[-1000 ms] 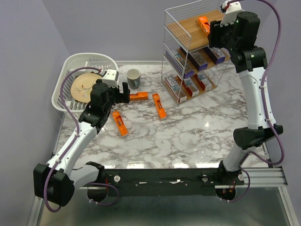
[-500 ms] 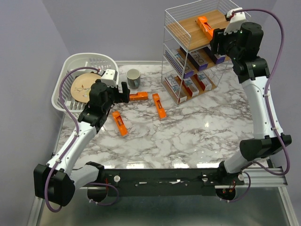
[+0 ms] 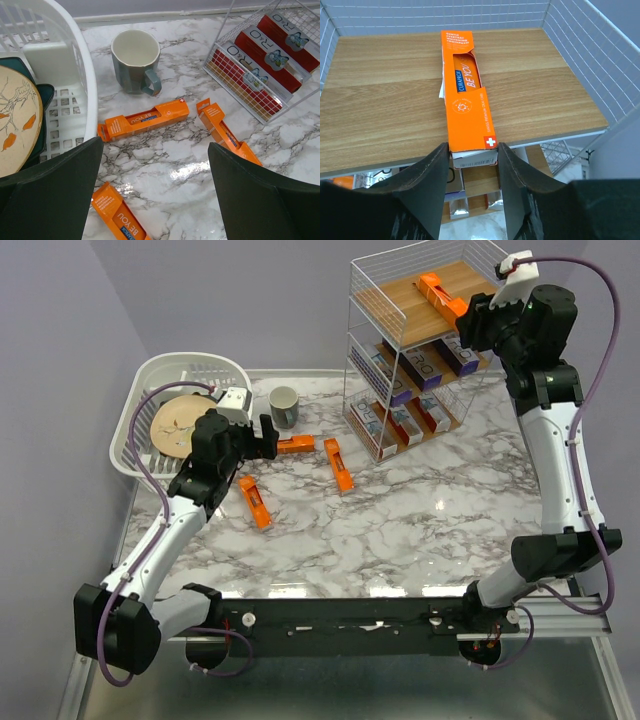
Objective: Place and organize the toothpastes onto the shelf
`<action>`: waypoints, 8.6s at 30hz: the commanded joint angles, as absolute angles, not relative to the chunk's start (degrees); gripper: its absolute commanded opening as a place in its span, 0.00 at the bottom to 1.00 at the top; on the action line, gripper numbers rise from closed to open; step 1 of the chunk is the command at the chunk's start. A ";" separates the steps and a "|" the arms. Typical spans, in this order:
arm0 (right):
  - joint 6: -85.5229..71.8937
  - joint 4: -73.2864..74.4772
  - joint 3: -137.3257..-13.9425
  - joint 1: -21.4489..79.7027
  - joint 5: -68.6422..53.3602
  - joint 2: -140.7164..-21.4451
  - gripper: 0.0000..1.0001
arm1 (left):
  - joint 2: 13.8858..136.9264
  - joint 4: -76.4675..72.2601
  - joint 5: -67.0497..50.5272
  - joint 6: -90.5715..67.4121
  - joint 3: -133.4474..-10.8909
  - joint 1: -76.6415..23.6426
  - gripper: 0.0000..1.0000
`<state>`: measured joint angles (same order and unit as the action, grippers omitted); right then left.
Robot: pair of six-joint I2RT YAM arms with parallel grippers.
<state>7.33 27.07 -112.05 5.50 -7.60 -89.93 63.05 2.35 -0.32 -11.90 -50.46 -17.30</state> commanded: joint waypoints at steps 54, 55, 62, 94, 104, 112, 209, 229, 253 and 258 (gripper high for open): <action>8.71 13.89 -117.08 -6.77 -8.69 -96.87 0.60 | 65.13 1.67 -7.21 -15.47 -51.86 -13.80 0.99; 8.27 13.71 -116.29 -6.77 -9.48 -95.90 0.61 | 65.04 1.67 -7.21 -15.47 -51.86 -13.71 0.99; 2.65 16.52 -110.41 -6.77 -18.97 -86.68 0.78 | 63.99 1.49 -8.44 -16.26 -51.77 -12.92 0.99; -24.34 -8.69 -18.03 26.36 -10.47 -36.65 0.99 | 50.54 0.35 -7.82 -16.17 -47.81 -11.07 0.99; -22.77 -28.36 -14.67 41.56 9.20 -57.44 0.99 | 49.22 0.26 -6.59 -15.99 -47.20 -10.99 0.99; -18.37 -44.28 -18.89 46.67 19.33 -78.64 0.94 | 50.01 0.26 -6.68 -15.82 -46.85 -10.90 0.99; 4.57 41.66 -107.22 27.35 18.03 -72.94 0.36 | 53.79 -2.64 -15.73 -22.32 -46.93 -3.69 0.99; 10.28 38.76 -127.79 9.68 -4.73 -94.12 0.36 | 55.55 -3.08 -17.58 -22.85 -47.11 -3.60 0.99; 11.60 34.89 -129.73 5.10 -5.27 -100.37 0.61 | 57.30 -2.90 -18.72 -23.03 -47.37 -3.60 0.99; 11.69 33.40 -127.71 3.87 -5.10 -100.28 0.59 | 57.83 -2.81 -18.90 -22.94 -47.63 -3.69 0.99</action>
